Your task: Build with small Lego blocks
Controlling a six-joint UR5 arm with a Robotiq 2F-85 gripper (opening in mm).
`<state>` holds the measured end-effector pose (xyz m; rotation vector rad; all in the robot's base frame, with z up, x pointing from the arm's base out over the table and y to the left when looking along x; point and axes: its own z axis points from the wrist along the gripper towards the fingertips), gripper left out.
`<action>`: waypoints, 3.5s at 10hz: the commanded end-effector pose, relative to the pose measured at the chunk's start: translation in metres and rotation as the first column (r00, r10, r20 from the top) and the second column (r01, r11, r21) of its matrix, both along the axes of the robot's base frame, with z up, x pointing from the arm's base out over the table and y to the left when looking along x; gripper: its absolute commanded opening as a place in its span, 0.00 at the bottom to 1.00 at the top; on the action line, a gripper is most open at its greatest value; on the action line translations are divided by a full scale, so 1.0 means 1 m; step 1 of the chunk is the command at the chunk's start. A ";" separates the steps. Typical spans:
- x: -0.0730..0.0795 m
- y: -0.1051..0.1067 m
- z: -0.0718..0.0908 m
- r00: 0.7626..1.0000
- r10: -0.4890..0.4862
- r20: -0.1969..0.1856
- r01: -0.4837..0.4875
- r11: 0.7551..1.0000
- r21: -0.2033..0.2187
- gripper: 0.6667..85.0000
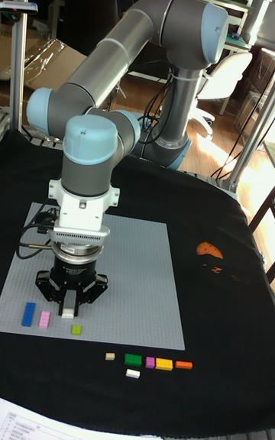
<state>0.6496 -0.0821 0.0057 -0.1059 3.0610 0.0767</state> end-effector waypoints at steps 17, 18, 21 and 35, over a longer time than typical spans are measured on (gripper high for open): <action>-0.005 -0.003 0.004 1.000 0.000 -0.008 0.000 1.000 0.022 0.11; -0.004 -0.005 0.003 1.000 0.000 -0.005 0.000 1.000 0.017 0.11; -0.001 -0.007 -0.001 1.000 -0.009 0.007 0.009 1.000 0.007 0.11; -0.002 -0.006 0.003 1.000 -0.016 0.003 0.016 1.000 0.011 0.10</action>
